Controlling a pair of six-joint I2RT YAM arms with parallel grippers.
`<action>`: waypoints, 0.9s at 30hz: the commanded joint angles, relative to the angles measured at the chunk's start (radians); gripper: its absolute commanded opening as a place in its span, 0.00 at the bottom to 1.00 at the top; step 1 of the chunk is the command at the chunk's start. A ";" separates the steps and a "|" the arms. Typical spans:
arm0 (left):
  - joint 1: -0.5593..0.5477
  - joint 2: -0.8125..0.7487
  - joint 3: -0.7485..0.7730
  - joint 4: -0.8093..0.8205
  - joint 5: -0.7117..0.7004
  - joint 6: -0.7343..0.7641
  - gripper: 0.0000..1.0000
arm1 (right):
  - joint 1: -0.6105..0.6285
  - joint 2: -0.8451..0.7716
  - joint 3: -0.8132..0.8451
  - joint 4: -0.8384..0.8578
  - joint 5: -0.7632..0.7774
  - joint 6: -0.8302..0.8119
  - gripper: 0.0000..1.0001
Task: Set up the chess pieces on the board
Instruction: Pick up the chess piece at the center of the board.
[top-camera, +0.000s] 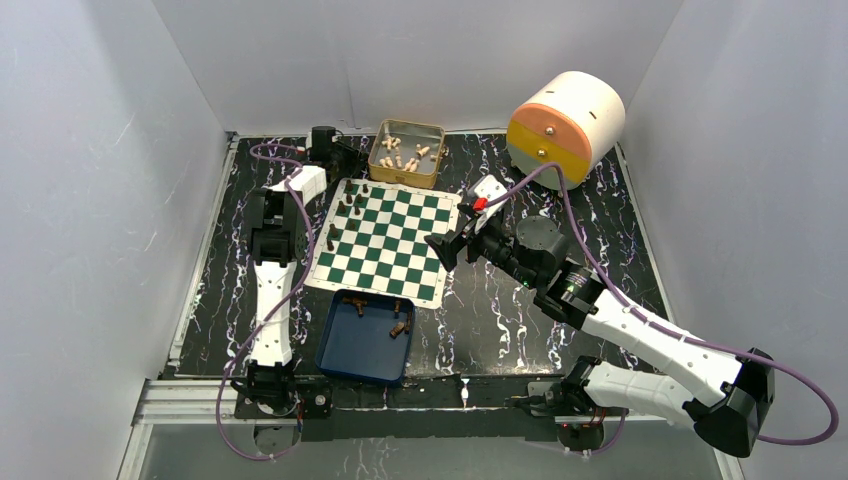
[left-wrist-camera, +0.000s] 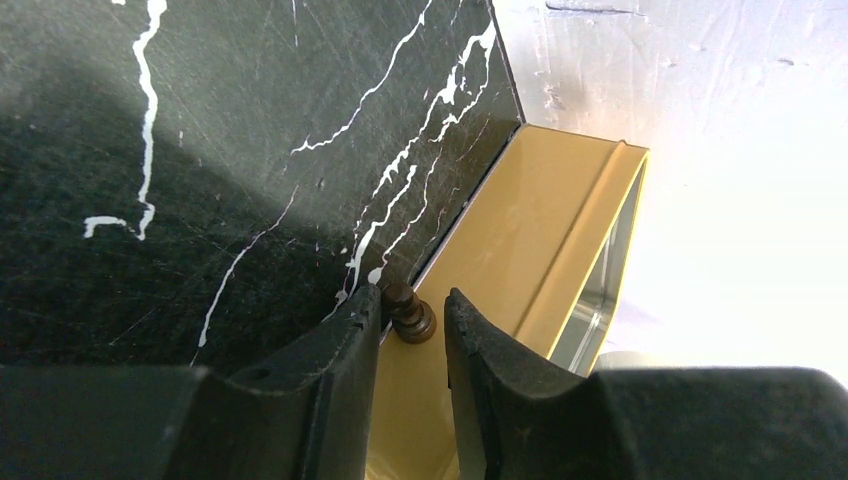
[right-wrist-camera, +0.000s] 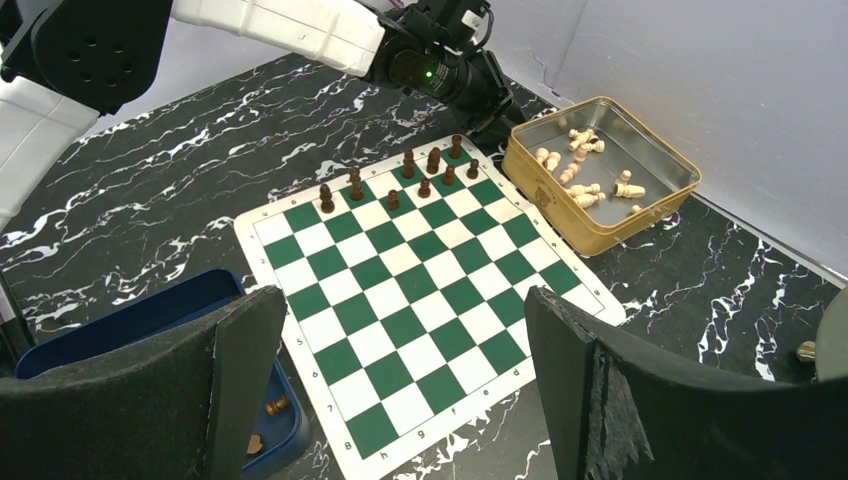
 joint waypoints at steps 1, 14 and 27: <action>-0.010 -0.001 0.015 -0.032 -0.017 -0.007 0.29 | 0.000 -0.029 0.030 0.052 0.022 -0.019 0.99; -0.010 -0.003 0.022 -0.015 -0.050 -0.020 0.13 | 0.000 -0.034 0.028 0.053 0.035 -0.026 0.99; -0.006 -0.072 0.030 -0.016 -0.166 0.067 0.00 | 0.000 -0.033 0.030 0.055 0.033 -0.028 0.99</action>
